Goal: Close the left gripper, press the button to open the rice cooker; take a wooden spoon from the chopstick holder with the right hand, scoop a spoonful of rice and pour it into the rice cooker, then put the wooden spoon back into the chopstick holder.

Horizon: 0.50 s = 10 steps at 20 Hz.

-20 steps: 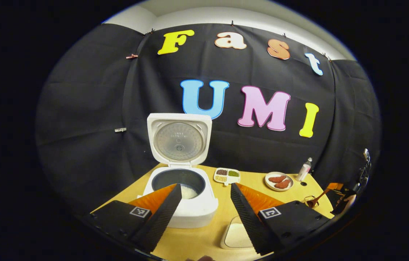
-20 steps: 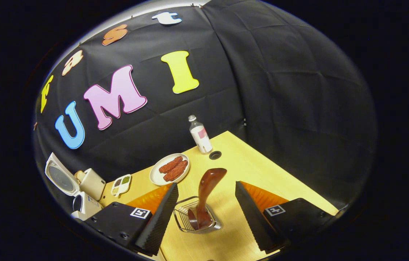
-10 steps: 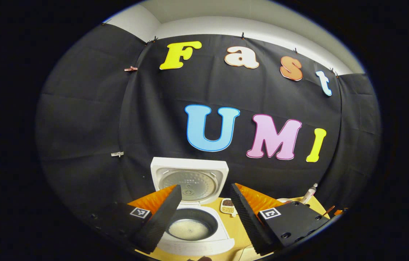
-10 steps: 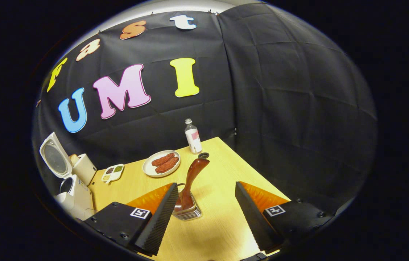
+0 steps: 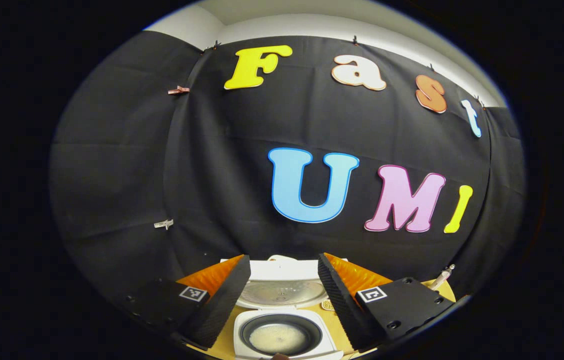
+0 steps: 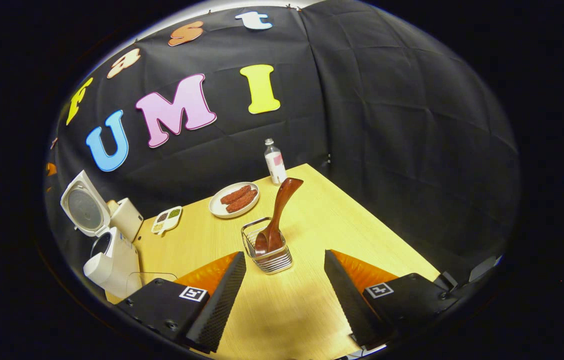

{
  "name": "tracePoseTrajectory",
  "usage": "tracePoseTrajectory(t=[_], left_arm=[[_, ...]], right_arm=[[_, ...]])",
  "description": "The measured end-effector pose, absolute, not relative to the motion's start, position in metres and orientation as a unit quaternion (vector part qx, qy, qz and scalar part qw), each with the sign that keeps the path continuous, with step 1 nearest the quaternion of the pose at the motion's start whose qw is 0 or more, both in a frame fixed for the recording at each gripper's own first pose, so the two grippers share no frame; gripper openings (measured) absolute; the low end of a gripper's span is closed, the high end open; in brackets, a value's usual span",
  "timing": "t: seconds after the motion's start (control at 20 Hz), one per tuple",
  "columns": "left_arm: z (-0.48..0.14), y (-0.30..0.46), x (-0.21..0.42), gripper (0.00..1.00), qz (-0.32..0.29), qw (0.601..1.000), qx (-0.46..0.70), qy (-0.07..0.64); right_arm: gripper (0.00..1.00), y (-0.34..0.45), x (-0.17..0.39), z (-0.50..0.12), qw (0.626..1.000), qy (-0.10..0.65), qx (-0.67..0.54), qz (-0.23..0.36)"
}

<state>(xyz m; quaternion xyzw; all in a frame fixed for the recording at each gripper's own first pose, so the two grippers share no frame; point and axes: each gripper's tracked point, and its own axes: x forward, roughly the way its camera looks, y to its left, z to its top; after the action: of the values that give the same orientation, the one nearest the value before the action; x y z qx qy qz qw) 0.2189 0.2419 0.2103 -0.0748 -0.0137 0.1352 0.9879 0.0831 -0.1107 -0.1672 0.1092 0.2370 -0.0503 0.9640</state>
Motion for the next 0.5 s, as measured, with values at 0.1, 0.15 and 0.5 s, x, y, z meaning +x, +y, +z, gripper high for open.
tracePoseTrajectory(t=[0.1, 0.15, 0.5], left_arm=[[0.209, 0.254, 0.243, 0.93, 0.131, 0.989, -0.070, -0.002], [0.207, 0.261, 0.255, 0.93, 0.132, 0.989, -0.064, 0.005], [0.177, 0.280, 0.329, 0.93, 0.124, 0.988, -0.068, 0.057]], right_arm=[[0.99, -0.115, 0.078, -0.163, 0.966, 0.235, 0.095, -0.057], [0.98, -0.117, 0.075, -0.161, 0.966, 0.234, 0.091, -0.061], [0.99, -0.122, 0.064, -0.142, 0.971, 0.216, 0.064, -0.075]])
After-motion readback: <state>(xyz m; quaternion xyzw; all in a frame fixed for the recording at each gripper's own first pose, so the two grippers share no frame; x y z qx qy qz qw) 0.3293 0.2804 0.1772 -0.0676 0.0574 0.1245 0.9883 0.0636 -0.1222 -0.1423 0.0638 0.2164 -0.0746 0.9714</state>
